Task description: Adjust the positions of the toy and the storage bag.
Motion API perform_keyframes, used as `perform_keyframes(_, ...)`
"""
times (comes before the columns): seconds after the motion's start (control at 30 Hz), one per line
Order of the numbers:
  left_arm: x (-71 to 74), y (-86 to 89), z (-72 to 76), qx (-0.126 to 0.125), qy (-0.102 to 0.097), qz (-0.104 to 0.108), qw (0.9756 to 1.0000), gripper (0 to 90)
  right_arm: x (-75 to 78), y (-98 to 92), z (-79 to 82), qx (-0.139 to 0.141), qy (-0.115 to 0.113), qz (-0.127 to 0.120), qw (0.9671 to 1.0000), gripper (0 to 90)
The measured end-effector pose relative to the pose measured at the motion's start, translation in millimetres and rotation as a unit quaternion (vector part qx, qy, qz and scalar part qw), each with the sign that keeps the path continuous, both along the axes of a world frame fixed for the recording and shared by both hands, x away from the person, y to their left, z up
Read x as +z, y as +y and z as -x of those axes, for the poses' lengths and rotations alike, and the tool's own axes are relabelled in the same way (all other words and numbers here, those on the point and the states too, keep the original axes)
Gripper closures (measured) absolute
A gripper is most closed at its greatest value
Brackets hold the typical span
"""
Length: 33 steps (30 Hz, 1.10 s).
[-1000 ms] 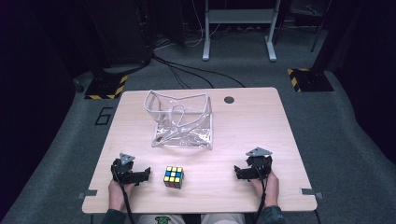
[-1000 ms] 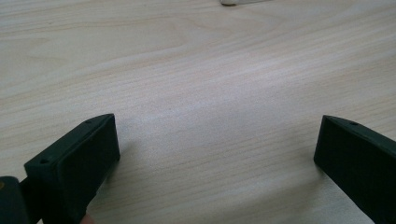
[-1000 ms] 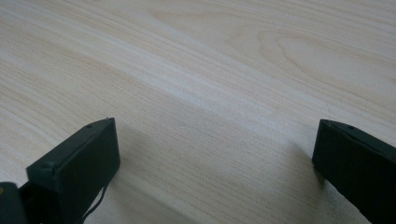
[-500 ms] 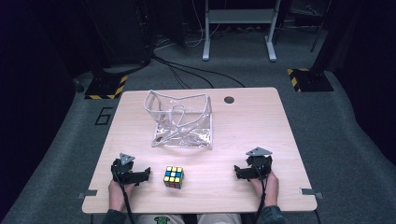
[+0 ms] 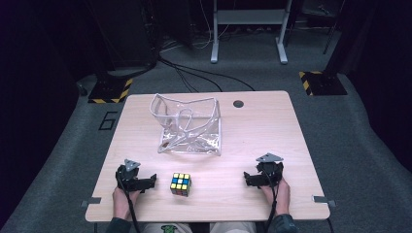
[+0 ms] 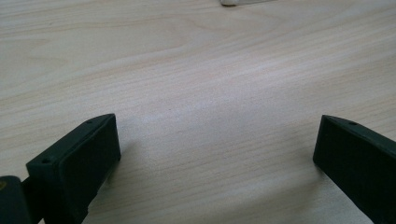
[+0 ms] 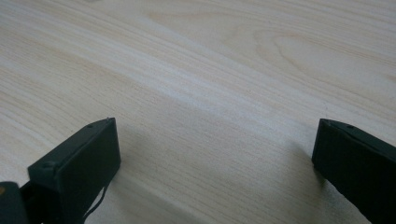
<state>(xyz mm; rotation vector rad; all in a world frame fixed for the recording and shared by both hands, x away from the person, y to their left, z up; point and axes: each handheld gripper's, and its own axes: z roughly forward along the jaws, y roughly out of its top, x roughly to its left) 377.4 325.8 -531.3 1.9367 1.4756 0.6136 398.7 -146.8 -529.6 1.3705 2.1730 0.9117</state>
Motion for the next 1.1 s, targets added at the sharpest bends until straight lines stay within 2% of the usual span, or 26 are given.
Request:
perform_keyframes(0.23,0.2,-1.1,0.0,-0.001,-0.002,-0.003,1.0,0.4,2.6,-1.2,-0.7,-0.013,0.008,0.001,0.9999,2.5)
perform_keyframes(0.33,0.4,-2.0,0.2,-0.003,-0.003,-0.004,1.0,0.5,5.6,-2.3,-1.6,-0.012,0.016,-0.008,0.9998,2.0)
perform_keyframes(0.4,0.4,-2.2,0.1,-0.004,-0.003,-0.004,1.0,0.5,7.2,-2.4,-1.9,-0.013,0.012,-0.008,0.9998,2.0)
perform_keyframes(0.43,0.4,-2.6,-0.2,-0.007,-0.002,-0.004,1.0,0.5,11.9,-2.1,-1.1,-0.014,0.013,-0.018,0.9997,2.0)
perform_keyframes(0.47,0.8,-3.5,-0.3,-0.007,-0.001,-0.005,1.0,0.5,11.9,-2.1,-1.1,-0.014,0.013,-0.018,0.9997,2.0)
perform_keyframes(0.53,1.6,-5.2,-0.9,-0.01,-0.002,-0.01,0.9999,1.5,18.3,-0.4,0.5,-0.014,0.012,-0.023,0.9996,2.5)
perform_keyframes(0.7,3.0,-9.5,-1.6,-0.02,0.003,-0.014,0.9997,2.1,22.3,3.0,3.7,0.0,0.012,-0.019,0.9997,3.3)
perform_keyframes(0.97,4.9,-13.2,-1.9,-0.026,0.001,-0.014,0.9996,2.4,23.9,3.4,4.9,-0.004,0.012,-0.035,0.9993,4.1)
perform_keyframes(1.1,7.5,-14.0,-0.9,-0.032,-0.002,-0.005,0.9995,2.5,21.0,3.1,3.7,-0.007,0.015,-0.035,0.9992,4.1)
